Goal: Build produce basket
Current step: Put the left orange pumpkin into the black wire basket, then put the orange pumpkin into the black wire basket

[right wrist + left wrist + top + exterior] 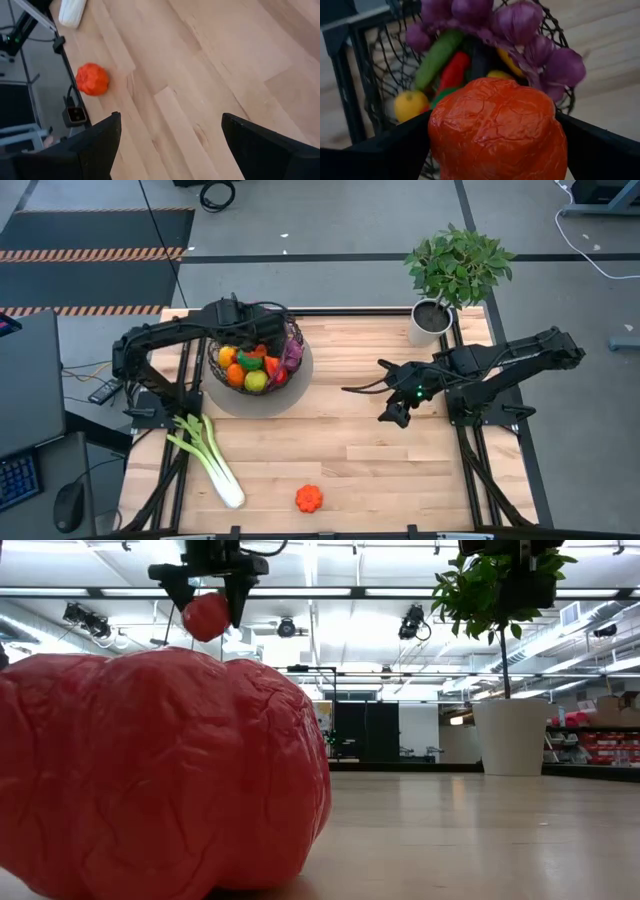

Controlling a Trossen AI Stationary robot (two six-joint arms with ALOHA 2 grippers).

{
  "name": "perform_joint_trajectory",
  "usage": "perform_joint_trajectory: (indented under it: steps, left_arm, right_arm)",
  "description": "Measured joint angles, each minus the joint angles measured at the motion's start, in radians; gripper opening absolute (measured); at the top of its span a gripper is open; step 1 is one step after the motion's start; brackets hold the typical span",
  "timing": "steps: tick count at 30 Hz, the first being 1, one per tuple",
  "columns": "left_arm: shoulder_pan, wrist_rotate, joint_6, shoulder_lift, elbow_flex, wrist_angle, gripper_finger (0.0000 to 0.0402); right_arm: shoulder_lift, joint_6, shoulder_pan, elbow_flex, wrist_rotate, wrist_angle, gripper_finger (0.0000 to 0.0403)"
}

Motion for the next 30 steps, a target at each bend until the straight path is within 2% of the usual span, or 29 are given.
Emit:
perform_joint_trajectory:
  steps: [9, 12, 16, 20, 23, 30]
  left_arm:
    - [0.097, -0.002, 0.237, 0.0, 0.0, 0.039, 0.04]
    - [0.12, 0.003, 0.264, 0.0, 0.0, 0.053, 0.04]
    - [0.136, 0.005, 0.161, 0.0, 0.0, 0.062, 0.04]
    - [0.092, 0.082, 0.042, 0.0, 0.0, 0.067, 0.04]
    - [0.023, 0.121, -0.042, 0.001, 0.0, 0.085, 0.04]
    - [-0.203, 0.123, -0.259, 0.001, 0.0, 0.203, 0.04]
  right_arm:
    - [0.0, 0.012, -0.049, 0.0, -0.009, 0.022, 0.0348]
    - [0.0, 0.012, -0.057, 0.0, -0.012, 0.022, 0.0348]
    - [0.0, 0.012, -0.057, 0.0, -0.013, 0.022, 0.0348]
    - [0.0, 0.012, -0.057, 0.0, -0.013, 0.022, 0.0348]
    - [0.0, 0.005, -0.057, 0.0, -0.011, 0.022, 0.0348]
    - [0.003, -0.057, -0.057, 0.0, -0.033, 0.021, 0.0348]
